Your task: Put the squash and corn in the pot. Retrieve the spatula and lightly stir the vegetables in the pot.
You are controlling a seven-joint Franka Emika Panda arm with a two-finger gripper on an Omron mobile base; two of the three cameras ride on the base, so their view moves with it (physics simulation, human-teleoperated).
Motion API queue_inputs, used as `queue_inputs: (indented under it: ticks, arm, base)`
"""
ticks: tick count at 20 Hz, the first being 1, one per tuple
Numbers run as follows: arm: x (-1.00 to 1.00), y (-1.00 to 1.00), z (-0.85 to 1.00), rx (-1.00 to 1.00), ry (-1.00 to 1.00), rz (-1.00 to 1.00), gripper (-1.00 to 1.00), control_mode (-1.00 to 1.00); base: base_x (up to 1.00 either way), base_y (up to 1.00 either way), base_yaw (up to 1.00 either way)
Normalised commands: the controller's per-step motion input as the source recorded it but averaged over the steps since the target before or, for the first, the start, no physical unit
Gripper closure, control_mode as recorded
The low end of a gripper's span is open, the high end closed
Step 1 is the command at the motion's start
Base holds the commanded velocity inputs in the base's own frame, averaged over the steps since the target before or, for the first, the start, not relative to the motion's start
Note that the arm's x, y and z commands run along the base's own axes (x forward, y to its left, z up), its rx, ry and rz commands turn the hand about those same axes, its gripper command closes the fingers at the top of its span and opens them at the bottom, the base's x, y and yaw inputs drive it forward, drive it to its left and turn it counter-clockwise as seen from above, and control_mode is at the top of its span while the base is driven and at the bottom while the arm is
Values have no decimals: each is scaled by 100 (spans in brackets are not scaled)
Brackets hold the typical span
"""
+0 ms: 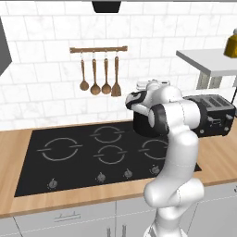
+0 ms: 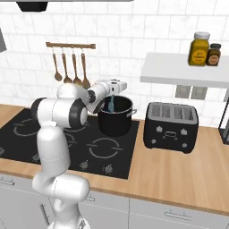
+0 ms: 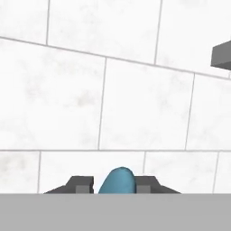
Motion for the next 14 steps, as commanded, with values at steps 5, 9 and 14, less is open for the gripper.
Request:
queue_inputs:
  ticks: [5,9,14]
  arm:
    - [-1,-1,2,-3,-4,-6,100,-100]
    - [0,-9,0,0,0,-7,100,-100]
    - [-15,-18,0,-1,0,-5,100,-100]
  base:
    - [0,0,0]
    - [0,0,0]
    - [0,0,0]
